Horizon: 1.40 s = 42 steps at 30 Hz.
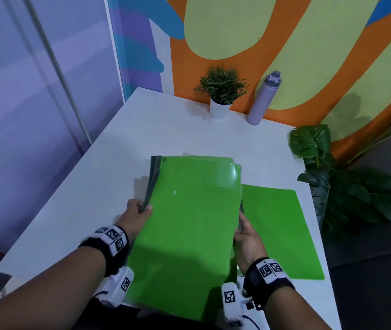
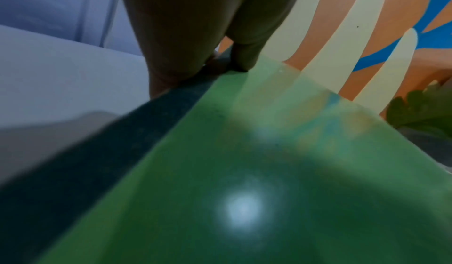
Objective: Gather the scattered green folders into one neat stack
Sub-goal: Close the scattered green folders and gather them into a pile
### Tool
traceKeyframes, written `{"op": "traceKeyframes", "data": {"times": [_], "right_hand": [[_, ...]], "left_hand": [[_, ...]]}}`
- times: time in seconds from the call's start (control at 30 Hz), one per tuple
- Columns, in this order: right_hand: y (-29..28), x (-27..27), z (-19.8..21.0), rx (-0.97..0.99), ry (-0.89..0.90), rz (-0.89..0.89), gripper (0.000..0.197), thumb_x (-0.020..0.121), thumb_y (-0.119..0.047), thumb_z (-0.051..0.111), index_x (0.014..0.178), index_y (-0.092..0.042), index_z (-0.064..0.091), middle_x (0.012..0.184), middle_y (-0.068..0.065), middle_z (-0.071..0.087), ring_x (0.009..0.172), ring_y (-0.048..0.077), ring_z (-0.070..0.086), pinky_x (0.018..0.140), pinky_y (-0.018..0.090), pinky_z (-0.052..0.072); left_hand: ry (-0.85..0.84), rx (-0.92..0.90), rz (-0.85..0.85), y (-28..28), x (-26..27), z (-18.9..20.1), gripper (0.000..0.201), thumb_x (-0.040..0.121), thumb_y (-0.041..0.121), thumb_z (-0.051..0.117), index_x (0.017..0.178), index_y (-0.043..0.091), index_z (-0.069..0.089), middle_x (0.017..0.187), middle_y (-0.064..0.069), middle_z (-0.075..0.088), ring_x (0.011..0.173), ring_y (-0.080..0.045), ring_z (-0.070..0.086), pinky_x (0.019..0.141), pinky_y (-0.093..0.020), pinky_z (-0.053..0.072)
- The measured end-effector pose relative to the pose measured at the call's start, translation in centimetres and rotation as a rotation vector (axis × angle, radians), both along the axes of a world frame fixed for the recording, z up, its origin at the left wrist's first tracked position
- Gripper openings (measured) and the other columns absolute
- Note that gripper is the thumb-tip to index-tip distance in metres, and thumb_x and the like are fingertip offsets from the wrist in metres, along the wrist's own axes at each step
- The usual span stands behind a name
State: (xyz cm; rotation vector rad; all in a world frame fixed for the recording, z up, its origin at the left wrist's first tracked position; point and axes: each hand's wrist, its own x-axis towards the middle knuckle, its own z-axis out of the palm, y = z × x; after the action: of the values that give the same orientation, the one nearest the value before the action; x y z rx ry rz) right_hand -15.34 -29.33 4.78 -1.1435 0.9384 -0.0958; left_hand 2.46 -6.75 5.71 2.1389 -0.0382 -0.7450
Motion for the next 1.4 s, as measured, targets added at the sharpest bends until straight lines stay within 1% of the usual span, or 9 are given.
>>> {"op": "traceKeyframes", "data": {"times": [0.13,0.27,0.4,0.57,0.7,0.87,1.0,1.2,1.4], "right_hand": [[0.2,0.7,0.9,-0.039,-0.013,0.057,0.054,0.093,0.002,0.038,0.139,-0.027,0.037,0.140,-0.001,0.039,0.132,0.026,0.038,0.101,0.039,0.033],[-0.8,0.0,-1.5,-0.210,0.213,0.011,0.038,0.093,-0.009,0.042,0.125,-0.026,0.054,0.128,0.003,0.058,0.113,0.025,0.055,0.100,0.047,0.043],[-1.7,-1.9,-3.1,-0.350,0.558,-0.191,0.040,0.086,0.003,0.042,0.122,-0.010,0.056,0.122,0.018,0.054,0.069,0.024,0.054,0.070,0.033,0.051],[-1.7,-3.4,-2.3,-0.414,0.925,0.021,0.053,0.082,-0.011,0.055,0.133,-0.012,0.042,0.136,0.020,0.036,0.090,0.032,0.047,0.075,0.033,0.041],[-0.6,-3.8,-2.3,-0.389,1.034,0.321,0.058,0.047,-0.018,0.081,0.098,-0.011,0.055,0.107,0.014,0.060,0.109,0.034,0.053,0.087,0.042,0.051],[-1.6,-3.1,-2.1,-0.335,0.862,0.023,0.051,0.063,-0.018,0.075,0.110,-0.010,0.057,0.117,0.015,0.060,0.114,0.034,0.052,0.090,0.038,0.049],[-4.1,-2.3,-2.9,-0.253,0.477,-0.308,0.048,0.085,-0.005,0.054,0.131,-0.008,0.045,0.131,0.017,0.052,0.075,0.016,0.054,0.053,0.022,0.047],[-5.2,0.7,-0.2,-0.161,0.194,-0.604,0.053,0.080,0.013,0.052,0.123,-0.019,0.056,0.096,0.012,0.062,0.069,0.023,0.056,0.078,0.039,0.055],[-6.6,4.5,7.7,-0.377,-0.297,-0.749,0.035,0.086,0.002,0.053,0.118,-0.010,0.061,0.097,0.007,0.057,0.077,0.010,0.054,0.088,0.025,0.045]], "left_hand": [[0.028,-0.116,0.174,0.5,0.8,0.0,0.048,0.096,0.027,0.050,0.138,0.015,0.031,0.113,-0.010,0.052,0.101,-0.026,0.049,0.094,-0.038,0.038],[-0.045,-0.021,0.161,0.7,2.1,-0.1,0.037,0.100,0.023,0.038,0.133,0.009,0.042,0.108,-0.010,0.054,0.095,-0.026,0.050,0.089,-0.037,0.041],[-0.011,0.096,0.281,1.7,2.9,-1.3,0.040,0.100,0.021,0.035,0.135,0.002,0.040,0.111,-0.018,0.056,0.097,-0.033,0.054,0.088,-0.041,0.046],[0.087,0.230,0.324,2.6,2.7,-3.0,0.049,0.101,0.015,0.032,0.144,-0.006,0.025,0.147,-0.029,0.038,0.130,-0.043,0.044,0.105,-0.043,0.036],[0.128,0.240,0.338,2.7,2.2,-4.0,0.050,0.100,0.016,0.033,0.144,-0.006,0.025,0.146,-0.029,0.039,0.128,-0.043,0.045,0.105,-0.044,0.038],[0.165,0.252,0.340,2.4,1.7,-4.0,0.050,0.099,0.013,0.036,0.142,-0.012,0.026,0.143,-0.032,0.041,0.127,-0.043,0.046,0.093,-0.038,0.039],[0.199,0.240,0.358,2.2,1.8,-3.7,0.054,0.099,0.015,0.037,0.144,-0.012,0.024,0.146,-0.032,0.037,0.131,-0.043,0.043,0.102,-0.040,0.037],[0.229,0.188,0.396,2.1,2.3,-3.7,0.064,0.097,0.018,0.045,0.148,-0.007,0.016,0.151,-0.028,0.030,0.136,-0.043,0.037,0.108,-0.046,0.035],[0.216,0.190,0.435,1.9,3.1,-3.3,0.057,0.095,0.013,0.047,0.143,-0.010,0.026,0.143,-0.031,0.041,0.128,-0.043,0.045,0.097,-0.043,0.040]]}}
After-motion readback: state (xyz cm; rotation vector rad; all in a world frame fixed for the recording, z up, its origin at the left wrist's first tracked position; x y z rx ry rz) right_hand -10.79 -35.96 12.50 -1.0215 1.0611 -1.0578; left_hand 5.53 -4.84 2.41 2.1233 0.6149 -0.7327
